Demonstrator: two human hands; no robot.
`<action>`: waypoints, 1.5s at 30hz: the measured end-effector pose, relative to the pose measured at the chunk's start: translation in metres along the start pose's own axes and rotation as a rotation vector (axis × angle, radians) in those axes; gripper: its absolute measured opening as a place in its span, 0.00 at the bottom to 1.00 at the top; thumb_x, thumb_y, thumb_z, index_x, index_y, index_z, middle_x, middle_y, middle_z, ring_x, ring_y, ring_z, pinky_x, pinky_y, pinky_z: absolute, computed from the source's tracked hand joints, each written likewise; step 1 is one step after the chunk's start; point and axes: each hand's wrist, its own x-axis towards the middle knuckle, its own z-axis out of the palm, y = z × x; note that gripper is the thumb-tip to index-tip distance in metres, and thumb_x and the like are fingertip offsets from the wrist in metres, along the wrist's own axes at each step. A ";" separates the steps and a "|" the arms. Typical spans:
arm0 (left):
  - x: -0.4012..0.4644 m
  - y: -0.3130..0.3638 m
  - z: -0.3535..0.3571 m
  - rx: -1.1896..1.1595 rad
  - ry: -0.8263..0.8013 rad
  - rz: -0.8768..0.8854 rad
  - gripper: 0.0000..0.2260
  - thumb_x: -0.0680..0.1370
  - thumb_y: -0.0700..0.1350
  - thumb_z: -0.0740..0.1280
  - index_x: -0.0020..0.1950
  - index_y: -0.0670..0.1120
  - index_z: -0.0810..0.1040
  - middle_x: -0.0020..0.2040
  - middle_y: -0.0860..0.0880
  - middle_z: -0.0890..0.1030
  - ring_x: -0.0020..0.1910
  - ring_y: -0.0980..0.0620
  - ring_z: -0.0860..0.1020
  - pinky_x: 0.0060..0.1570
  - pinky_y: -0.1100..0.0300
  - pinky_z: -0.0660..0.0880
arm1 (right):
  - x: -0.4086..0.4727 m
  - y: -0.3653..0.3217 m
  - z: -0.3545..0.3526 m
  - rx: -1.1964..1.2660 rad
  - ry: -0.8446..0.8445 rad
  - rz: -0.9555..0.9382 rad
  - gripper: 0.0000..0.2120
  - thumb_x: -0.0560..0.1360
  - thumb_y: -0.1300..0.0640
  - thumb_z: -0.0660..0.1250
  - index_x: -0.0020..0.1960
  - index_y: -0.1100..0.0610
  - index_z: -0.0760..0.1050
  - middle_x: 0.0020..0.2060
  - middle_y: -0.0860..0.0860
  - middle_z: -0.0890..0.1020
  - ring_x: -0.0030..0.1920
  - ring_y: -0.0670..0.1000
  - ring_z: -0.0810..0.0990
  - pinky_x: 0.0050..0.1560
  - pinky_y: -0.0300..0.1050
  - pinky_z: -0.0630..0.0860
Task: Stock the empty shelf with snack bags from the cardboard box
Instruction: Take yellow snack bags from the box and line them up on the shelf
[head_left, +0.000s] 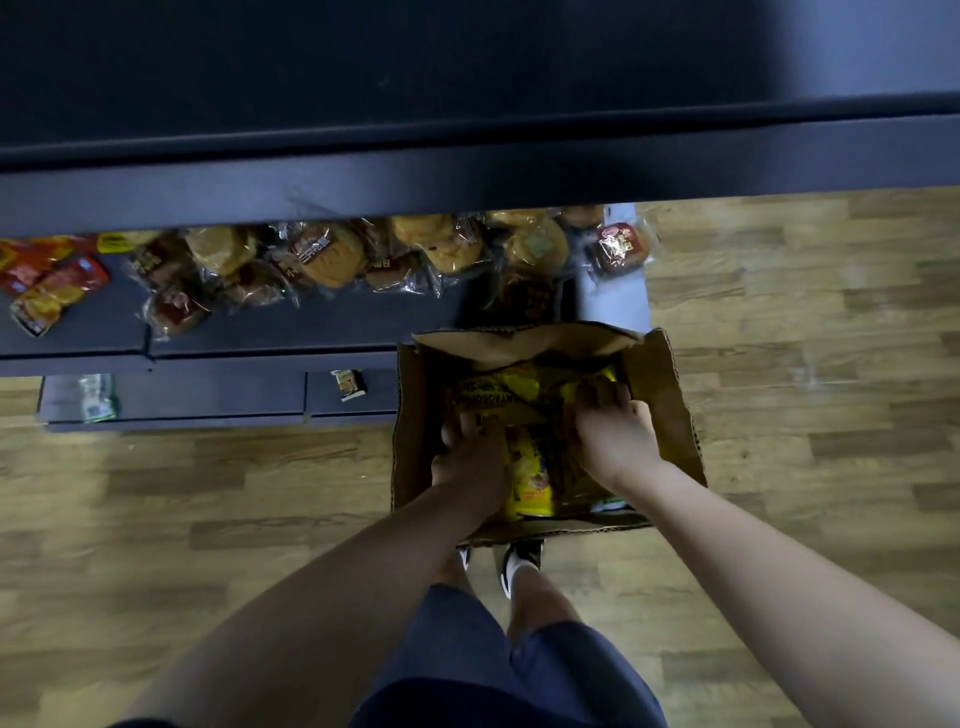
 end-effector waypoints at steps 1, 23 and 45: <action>0.000 0.001 0.001 -0.003 0.000 -0.006 0.28 0.79 0.50 0.61 0.75 0.48 0.51 0.75 0.43 0.47 0.73 0.38 0.51 0.59 0.45 0.70 | 0.001 -0.002 0.002 -0.009 0.004 0.022 0.21 0.77 0.53 0.59 0.68 0.58 0.65 0.66 0.58 0.67 0.65 0.61 0.64 0.56 0.53 0.67; 0.014 0.012 0.011 0.134 0.016 0.021 0.36 0.76 0.56 0.65 0.75 0.41 0.51 0.74 0.38 0.49 0.73 0.37 0.49 0.63 0.45 0.67 | 0.014 -0.018 0.018 0.117 -0.185 0.174 0.32 0.78 0.42 0.55 0.76 0.52 0.46 0.76 0.57 0.47 0.72 0.66 0.51 0.62 0.60 0.64; 0.000 0.010 0.002 0.131 0.186 0.105 0.29 0.75 0.44 0.65 0.73 0.45 0.56 0.72 0.41 0.56 0.72 0.39 0.53 0.67 0.44 0.59 | 0.004 -0.034 -0.032 0.431 -0.332 0.238 0.25 0.73 0.56 0.61 0.69 0.58 0.62 0.60 0.58 0.74 0.56 0.61 0.76 0.46 0.47 0.72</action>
